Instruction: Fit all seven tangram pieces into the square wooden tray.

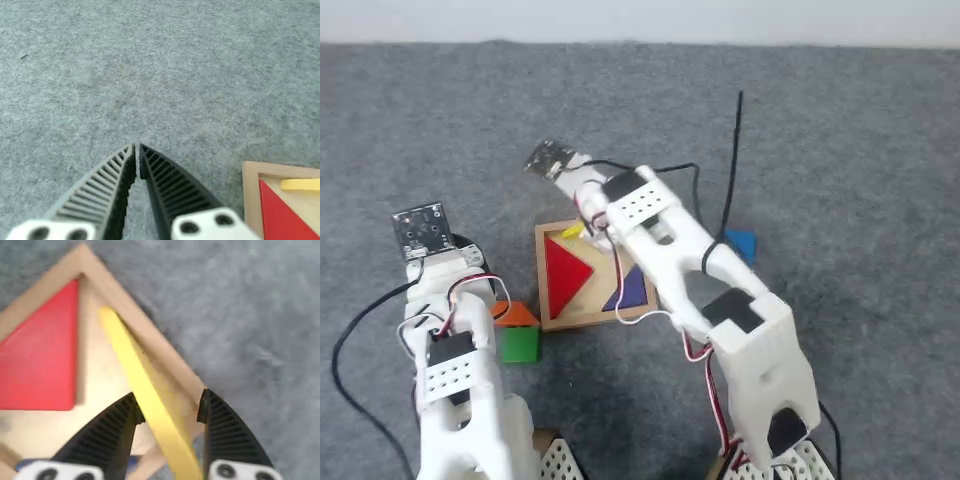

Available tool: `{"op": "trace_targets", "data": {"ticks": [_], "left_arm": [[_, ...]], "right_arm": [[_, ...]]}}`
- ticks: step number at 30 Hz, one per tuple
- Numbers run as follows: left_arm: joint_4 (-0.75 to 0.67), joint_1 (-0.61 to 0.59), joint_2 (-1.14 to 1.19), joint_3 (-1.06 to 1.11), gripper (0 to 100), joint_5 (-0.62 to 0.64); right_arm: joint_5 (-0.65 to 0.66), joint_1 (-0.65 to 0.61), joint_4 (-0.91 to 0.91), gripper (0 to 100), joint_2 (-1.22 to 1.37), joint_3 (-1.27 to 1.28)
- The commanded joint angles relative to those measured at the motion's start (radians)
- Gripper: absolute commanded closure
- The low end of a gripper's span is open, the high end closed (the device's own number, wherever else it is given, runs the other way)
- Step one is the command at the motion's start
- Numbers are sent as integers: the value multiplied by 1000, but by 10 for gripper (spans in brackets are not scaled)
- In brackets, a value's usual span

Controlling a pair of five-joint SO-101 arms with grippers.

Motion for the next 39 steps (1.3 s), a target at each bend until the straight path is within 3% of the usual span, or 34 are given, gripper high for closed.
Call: {"op": "trace_targets", "data": {"ticks": [1, 17, 24, 39], "left_arm": [[-26, 2, -34, -8, 987, -12], [-26, 2, -34, -8, 987, -12], [-26, 2, -34, -8, 987, -12], [-26, 2, -34, -8, 987, -12]], "right_arm": [[15, 28, 12, 818, -99, -57], [15, 31, 12, 820, -110, -57], [15, 30, 12, 959, -111, -57], [58, 2, 41, 965, -113, -57]]}}
